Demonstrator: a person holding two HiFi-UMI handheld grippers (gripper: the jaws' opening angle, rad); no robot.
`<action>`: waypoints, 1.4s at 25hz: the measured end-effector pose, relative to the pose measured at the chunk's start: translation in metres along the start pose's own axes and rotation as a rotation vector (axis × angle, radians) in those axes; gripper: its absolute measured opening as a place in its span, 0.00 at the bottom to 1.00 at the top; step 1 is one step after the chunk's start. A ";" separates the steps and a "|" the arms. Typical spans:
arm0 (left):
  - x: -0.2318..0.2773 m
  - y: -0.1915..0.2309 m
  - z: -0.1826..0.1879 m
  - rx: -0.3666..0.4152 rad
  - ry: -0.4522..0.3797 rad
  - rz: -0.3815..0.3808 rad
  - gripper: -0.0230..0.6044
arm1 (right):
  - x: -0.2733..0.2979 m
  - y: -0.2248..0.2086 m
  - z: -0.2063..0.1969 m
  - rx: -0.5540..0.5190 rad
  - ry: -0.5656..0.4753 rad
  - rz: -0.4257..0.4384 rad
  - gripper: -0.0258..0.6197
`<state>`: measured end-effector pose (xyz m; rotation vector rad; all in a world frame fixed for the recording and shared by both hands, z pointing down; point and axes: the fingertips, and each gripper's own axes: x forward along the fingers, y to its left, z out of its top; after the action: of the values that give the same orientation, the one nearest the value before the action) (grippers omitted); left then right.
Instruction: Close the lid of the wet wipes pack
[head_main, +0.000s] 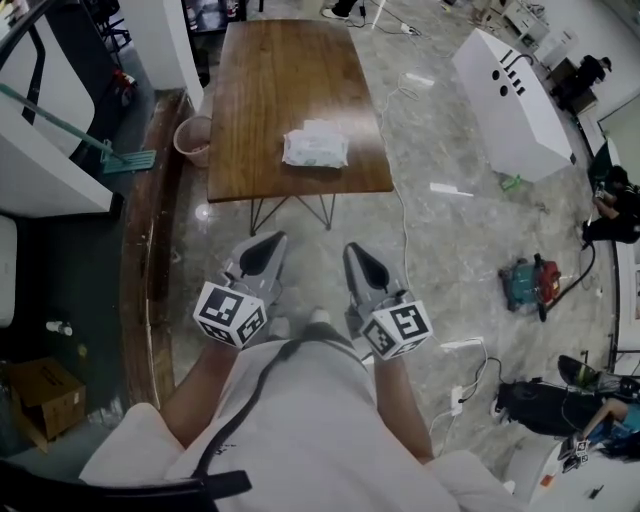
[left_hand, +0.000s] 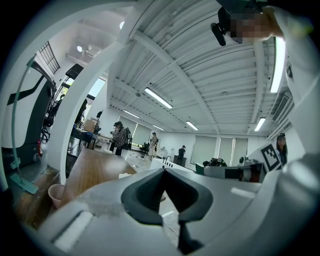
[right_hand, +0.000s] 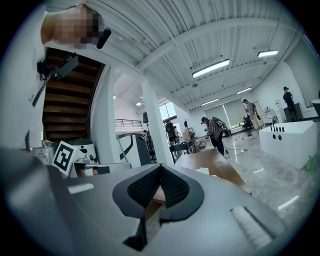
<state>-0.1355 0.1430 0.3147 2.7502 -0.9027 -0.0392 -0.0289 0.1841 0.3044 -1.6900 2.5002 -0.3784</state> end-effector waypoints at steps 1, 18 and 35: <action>0.000 0.001 -0.001 -0.002 0.001 0.002 0.04 | 0.001 -0.001 -0.002 0.004 0.003 0.001 0.05; 0.075 0.017 -0.001 -0.002 0.021 0.064 0.04 | 0.047 -0.073 0.011 0.023 0.025 0.080 0.05; 0.157 0.029 0.006 0.020 0.013 0.196 0.04 | 0.096 -0.159 0.027 0.029 0.052 0.234 0.05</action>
<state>-0.0259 0.0267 0.3235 2.6627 -1.1701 0.0229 0.0837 0.0352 0.3245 -1.3728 2.6764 -0.4385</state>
